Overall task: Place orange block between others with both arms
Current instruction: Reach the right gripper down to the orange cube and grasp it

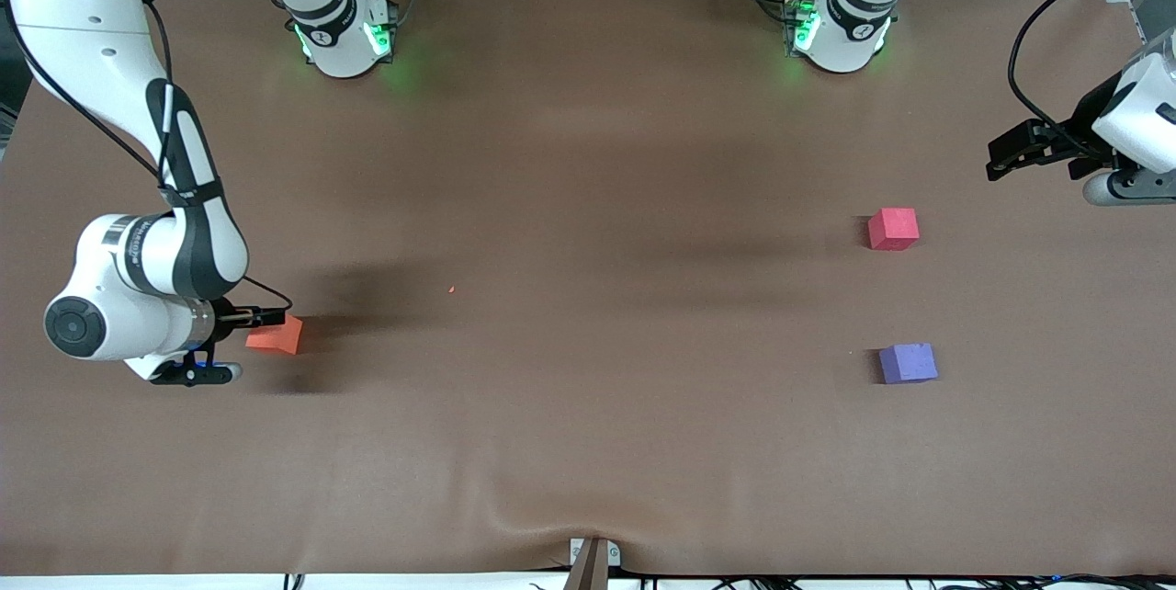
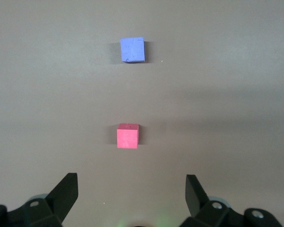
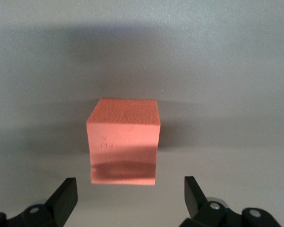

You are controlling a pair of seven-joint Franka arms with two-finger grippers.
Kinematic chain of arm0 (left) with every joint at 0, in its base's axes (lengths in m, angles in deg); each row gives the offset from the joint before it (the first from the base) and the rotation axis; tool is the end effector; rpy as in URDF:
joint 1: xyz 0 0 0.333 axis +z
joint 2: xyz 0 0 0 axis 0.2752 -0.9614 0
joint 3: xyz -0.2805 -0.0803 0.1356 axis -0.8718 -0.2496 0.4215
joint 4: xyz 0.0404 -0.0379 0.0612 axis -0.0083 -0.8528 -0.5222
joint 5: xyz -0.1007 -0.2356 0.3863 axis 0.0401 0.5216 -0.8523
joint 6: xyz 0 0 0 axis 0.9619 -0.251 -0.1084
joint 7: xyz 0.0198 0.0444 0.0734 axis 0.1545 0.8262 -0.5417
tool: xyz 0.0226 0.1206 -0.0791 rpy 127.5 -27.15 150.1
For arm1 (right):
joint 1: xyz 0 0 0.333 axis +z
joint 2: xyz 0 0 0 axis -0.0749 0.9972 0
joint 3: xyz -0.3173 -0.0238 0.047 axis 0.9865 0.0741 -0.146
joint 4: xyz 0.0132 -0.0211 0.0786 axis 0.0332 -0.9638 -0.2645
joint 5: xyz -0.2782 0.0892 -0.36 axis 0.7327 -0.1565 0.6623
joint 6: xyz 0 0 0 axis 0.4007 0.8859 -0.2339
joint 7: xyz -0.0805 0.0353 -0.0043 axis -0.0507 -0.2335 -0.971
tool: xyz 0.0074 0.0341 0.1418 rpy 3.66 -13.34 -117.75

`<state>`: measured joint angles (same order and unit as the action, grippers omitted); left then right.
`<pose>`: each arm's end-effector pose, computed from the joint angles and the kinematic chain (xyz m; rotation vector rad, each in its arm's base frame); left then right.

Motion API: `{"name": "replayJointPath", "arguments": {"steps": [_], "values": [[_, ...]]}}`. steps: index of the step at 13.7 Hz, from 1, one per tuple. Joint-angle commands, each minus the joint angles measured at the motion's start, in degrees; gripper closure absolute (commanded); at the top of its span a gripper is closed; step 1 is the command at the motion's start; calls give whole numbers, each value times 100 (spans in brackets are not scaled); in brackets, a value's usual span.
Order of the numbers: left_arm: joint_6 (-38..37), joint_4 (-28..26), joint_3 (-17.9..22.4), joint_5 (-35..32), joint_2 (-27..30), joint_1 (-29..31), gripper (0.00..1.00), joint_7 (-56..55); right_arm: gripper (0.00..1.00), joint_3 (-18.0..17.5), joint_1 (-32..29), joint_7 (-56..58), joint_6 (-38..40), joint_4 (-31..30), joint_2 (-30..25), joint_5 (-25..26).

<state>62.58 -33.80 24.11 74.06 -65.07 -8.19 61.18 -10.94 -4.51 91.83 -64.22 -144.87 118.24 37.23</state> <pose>0.6192 -0.0335 0.5687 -3.1241 -0.0020 0.0970 0.7077 -0.0538 0.1530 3.1119 0.0012 -0.4157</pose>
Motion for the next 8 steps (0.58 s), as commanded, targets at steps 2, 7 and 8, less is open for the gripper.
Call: {"name": "replayJointPath", "arguments": {"steps": [2,7,8], "values": [[-42,25,-20,27,26,56,0,45,0,-43,-49,4,-457,-11,115,-136],[-42,25,-20,27,17,161,0,115,8,-52,-40,-23,-538,-64,256,-153],[-34,25,-20,27,8,161,0,115,22,-43,-40,-23,-538,-90,247,-153]]}}
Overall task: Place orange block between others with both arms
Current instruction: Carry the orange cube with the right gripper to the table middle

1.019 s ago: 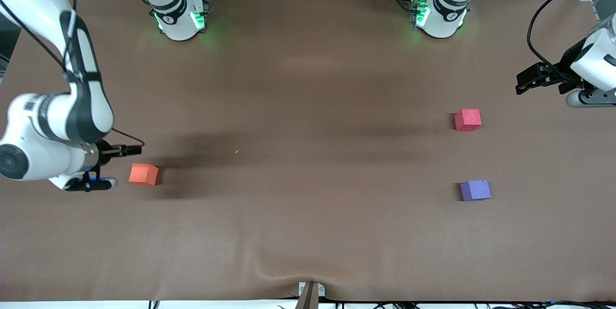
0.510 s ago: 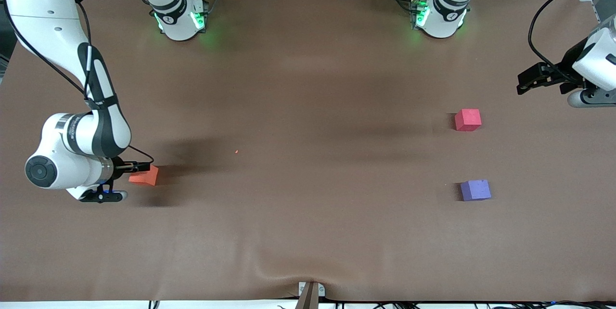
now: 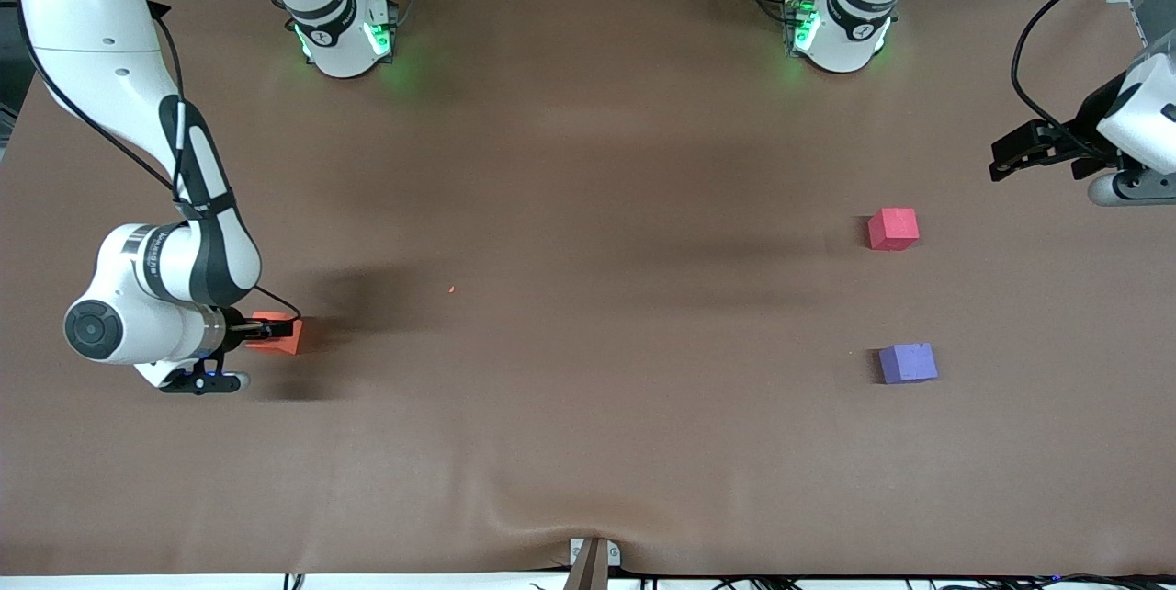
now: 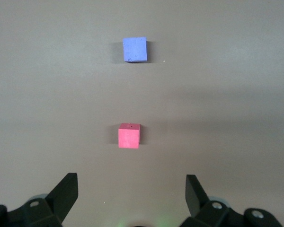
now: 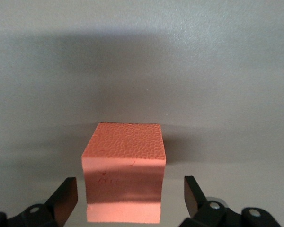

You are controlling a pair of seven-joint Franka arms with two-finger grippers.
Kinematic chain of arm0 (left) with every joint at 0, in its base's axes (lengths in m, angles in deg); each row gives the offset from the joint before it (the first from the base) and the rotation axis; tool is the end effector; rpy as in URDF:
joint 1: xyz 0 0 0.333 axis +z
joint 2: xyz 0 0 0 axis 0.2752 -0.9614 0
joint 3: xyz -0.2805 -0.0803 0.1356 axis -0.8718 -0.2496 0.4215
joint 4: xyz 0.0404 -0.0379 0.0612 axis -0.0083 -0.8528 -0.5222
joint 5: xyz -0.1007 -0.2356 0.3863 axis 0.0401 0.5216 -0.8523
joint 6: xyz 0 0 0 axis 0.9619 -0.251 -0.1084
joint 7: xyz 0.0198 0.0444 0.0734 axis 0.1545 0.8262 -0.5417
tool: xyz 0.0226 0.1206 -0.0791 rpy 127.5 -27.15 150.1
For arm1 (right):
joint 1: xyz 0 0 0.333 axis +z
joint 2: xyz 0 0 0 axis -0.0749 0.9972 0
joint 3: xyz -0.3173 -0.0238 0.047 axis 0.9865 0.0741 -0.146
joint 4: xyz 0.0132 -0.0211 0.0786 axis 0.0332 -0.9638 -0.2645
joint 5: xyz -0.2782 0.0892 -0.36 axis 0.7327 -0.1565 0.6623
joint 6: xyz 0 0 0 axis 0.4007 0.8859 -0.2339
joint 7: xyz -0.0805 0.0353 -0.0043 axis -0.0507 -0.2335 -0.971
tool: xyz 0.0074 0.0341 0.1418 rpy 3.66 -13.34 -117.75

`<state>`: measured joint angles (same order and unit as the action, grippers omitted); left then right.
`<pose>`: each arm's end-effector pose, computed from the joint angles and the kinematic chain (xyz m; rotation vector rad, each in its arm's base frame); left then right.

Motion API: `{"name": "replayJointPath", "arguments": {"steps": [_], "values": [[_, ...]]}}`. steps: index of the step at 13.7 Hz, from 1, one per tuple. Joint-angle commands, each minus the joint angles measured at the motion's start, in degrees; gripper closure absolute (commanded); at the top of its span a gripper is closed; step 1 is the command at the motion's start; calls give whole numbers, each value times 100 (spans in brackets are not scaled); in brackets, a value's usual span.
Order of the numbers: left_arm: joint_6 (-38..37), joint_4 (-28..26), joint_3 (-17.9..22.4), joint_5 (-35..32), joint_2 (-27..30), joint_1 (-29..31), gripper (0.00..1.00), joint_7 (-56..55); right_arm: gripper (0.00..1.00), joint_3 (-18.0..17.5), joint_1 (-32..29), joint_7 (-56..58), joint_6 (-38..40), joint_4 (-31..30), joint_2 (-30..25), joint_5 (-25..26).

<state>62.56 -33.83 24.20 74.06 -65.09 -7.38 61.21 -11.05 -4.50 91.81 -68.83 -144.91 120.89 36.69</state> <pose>0.6197 -0.0237 0.5682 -3.1244 -0.0257 0.0991 0.7116 -0.0525 0.1238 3.1203 -0.0032 -0.3630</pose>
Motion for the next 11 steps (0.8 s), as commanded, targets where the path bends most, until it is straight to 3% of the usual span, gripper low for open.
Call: {"name": "replayJointPath", "arguments": {"steps": [1,2,3,8,11], "values": [[-32,27,-28,27,11,80,0,112,43,-42,-41,-38,-86,-86,-17,-108],[-32,27,-28,27,2,80,0,112,61,-42,-23,-56,-77,-78,-17,-117],[-32,27,-28,27,-7,89,0,112,67,-42,-15,-56,-77,-69,-34,-247],[12,27,-28,27,-33,71,0,112,68,-50,485,-30,-33,204,-569,-1134],[12,45,-46,27,-33,45,0,112,67,-50,1406,-38,-59,326,-623,-1881]]}}
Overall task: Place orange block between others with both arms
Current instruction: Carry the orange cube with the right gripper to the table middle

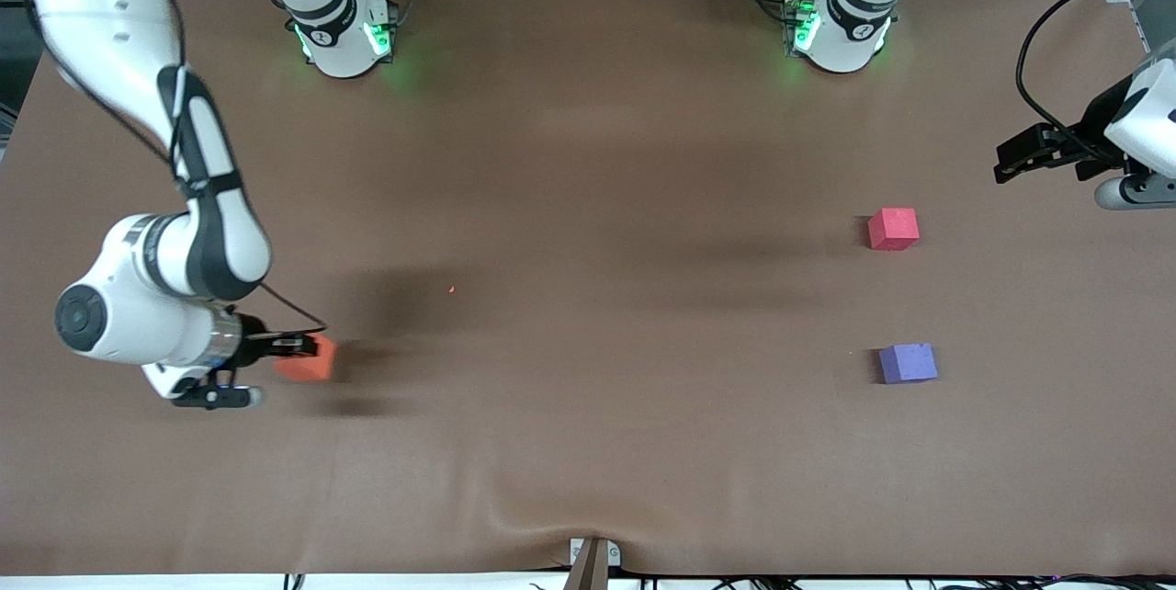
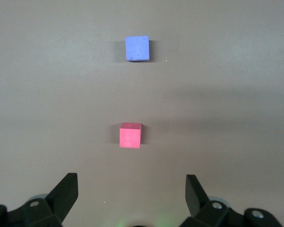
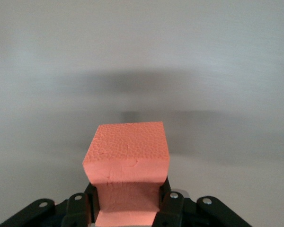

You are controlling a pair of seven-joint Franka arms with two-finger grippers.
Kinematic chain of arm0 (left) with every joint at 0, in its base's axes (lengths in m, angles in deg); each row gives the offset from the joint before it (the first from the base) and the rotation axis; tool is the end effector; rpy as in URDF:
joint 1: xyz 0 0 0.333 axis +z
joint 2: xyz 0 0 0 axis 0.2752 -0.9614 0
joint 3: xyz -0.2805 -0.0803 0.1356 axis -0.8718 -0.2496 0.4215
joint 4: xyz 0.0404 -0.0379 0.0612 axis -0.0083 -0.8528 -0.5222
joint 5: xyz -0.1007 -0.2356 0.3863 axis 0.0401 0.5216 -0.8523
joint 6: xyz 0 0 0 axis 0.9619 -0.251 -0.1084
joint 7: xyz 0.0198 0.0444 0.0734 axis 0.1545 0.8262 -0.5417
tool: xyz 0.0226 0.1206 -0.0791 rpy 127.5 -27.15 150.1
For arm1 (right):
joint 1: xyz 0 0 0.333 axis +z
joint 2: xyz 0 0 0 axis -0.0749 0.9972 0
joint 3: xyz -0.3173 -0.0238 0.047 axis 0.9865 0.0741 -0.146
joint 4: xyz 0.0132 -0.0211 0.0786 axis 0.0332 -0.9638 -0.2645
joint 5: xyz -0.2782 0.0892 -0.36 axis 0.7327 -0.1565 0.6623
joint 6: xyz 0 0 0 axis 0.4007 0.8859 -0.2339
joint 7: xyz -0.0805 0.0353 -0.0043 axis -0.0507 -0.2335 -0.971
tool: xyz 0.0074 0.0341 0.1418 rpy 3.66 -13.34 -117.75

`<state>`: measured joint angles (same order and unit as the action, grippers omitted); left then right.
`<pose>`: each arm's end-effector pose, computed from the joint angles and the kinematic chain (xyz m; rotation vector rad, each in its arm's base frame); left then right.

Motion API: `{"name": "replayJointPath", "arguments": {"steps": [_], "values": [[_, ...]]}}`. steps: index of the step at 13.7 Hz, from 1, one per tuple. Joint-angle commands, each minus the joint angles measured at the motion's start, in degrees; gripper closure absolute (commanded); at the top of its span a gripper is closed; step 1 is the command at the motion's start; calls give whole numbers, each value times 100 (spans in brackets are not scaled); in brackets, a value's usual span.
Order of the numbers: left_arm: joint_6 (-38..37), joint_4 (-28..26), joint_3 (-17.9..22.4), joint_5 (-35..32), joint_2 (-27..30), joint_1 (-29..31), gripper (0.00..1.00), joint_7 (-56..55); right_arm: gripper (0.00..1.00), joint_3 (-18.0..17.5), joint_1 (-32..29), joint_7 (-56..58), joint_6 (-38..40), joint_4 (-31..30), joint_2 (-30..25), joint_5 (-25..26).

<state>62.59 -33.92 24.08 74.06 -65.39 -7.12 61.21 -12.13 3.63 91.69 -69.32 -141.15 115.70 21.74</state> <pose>0.6209 -0.0220 0.5642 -3.1249 -0.0294 0.1089 0.7507 0.0888 0.2239 -2.9174 -0.0300 0.0945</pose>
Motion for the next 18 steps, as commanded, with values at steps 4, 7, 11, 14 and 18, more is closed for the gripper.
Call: {"name": "replayJointPath", "arguments": {"steps": [4,7,11,14,18], "values": [[18,54,-52,27,-4,10,0,111,67,75,1692,-62,-63,-66,-35,-2043],[18,27,-61,27,-13,37,0,111,67,101,2281,-560,-562,-102,88,-2646],[18,18,-61,27,-48,37,0,111,66,93,3283,-1825,-1511,-66,457,-2865],[18,1,-52,27,-57,54,0,111,63,101,3767,-2074,-2048,-49,729,-3392],[18,18,-44,27,-57,54,0,111,57,101,4103,-2066,-2190,48,985,-3578]]}}
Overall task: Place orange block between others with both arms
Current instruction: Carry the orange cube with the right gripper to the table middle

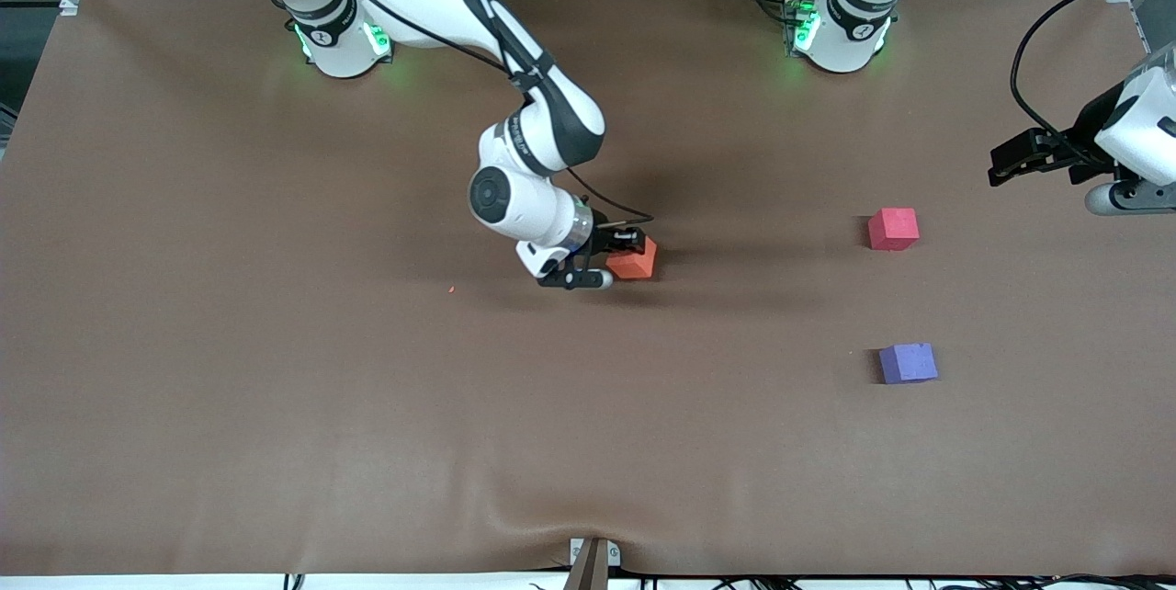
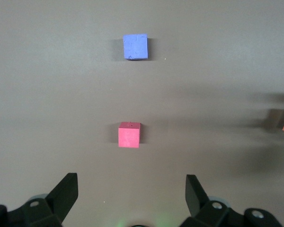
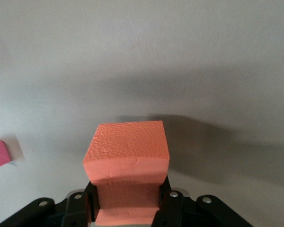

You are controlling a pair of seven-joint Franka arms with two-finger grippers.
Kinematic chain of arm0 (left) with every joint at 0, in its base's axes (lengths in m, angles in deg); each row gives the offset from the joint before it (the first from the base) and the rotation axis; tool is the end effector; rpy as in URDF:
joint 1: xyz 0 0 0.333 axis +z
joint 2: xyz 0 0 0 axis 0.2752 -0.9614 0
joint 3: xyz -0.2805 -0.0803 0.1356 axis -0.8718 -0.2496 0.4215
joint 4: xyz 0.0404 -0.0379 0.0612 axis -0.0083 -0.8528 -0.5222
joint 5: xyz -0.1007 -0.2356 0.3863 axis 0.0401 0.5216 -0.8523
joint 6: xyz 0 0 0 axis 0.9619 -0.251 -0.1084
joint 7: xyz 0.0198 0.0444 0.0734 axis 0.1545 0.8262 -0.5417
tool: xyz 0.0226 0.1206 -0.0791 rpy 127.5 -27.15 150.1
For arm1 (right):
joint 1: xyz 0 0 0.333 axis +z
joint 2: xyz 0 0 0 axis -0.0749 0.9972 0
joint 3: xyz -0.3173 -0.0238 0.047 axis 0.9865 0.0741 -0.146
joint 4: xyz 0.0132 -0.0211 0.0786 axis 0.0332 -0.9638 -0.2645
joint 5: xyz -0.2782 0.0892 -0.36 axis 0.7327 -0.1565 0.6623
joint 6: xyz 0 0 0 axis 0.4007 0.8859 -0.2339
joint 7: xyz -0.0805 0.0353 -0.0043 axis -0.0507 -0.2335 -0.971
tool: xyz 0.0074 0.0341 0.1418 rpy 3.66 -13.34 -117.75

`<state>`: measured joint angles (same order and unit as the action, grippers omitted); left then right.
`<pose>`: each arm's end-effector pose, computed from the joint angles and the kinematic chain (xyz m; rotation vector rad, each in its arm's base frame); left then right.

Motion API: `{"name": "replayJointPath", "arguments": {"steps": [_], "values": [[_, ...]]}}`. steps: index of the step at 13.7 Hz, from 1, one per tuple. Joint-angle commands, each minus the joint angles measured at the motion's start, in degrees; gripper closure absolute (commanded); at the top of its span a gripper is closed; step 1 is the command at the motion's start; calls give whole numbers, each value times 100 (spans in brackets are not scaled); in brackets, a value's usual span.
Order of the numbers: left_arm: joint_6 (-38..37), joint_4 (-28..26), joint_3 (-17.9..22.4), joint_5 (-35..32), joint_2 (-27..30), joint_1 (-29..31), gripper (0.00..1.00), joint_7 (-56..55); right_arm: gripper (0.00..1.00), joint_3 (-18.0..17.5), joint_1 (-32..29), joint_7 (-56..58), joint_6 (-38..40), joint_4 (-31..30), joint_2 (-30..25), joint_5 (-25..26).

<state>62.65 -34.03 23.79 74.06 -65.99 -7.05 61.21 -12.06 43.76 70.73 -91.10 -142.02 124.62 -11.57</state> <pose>0.6231 -0.0240 0.5568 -3.1256 -0.0231 0.1265 0.5417 0.5662 0.1356 -2.5797 0.1828 0.2116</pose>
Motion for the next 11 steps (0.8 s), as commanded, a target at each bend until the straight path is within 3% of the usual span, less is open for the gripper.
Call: {"name": "replayJointPath", "arguments": {"steps": [1,2,3,4,9,11], "values": [[12,29,-5,19,4,57,0,111,48,94,90,39,-12,126,93,-239],[21,29,4,19,4,57,0,111,34,94,90,56,-20,126,110,-239],[21,29,4,19,-5,48,0,111,4,94,99,109,-73,126,137,-230],[21,29,4,19,-22,39,0,111,0,94,90,109,-221,126,128,-230],[100,21,-14,19,-128,22,0,111,0,94,-146,118,-197,117,-144,-178],[100,21,-23,19,-154,4,0,111,0,94,-374,74,91,-5,-503,-169]]}}
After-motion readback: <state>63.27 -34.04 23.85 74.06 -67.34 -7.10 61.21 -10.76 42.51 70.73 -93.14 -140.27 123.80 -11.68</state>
